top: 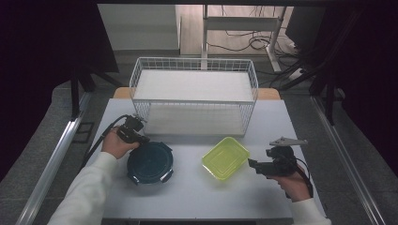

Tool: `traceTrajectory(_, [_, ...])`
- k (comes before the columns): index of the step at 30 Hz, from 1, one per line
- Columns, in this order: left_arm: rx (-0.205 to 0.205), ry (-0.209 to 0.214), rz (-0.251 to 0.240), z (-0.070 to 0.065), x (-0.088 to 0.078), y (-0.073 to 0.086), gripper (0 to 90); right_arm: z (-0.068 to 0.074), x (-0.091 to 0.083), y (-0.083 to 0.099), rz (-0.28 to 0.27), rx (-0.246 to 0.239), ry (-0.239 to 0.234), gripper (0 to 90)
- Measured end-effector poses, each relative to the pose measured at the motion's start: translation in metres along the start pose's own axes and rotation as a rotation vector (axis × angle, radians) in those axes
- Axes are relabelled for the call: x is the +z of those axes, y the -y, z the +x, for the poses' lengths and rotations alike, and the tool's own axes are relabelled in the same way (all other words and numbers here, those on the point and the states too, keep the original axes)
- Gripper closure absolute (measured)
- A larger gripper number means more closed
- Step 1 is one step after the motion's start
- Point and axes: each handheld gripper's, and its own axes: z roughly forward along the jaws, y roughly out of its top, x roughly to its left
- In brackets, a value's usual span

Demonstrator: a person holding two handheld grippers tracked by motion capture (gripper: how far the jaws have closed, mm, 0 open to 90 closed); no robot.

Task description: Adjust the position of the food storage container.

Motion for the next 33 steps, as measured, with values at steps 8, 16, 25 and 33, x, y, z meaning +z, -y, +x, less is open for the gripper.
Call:
traceTrajectory(8, [0.041, 0.039, 0.003, -0.014, 0.003, -0.002, 90.0, 0.000, 0.003, 0.001, 0.023, -0.012, -0.008, 16.9])
traceTrajectory(16, [0.126, 0.059, 0.019, -0.044, 0.007, -0.006, 90.0, 0.001, 0.004, 0.001, 0.027, -0.011, -0.011, 16.9])
traceTrajectory(25, [0.153, 0.162, 0.016, -0.065, 0.012, -0.005, 90.0, 0.002, 0.005, 0.002, 0.032, -0.015, -0.016, 16.9])
traceTrajectory(33, [0.142, 0.125, -0.024, -0.065, -0.004, -0.004, 90.0, 0.003, 0.004, 0.002, 0.029, -0.011, -0.015, 16.9])
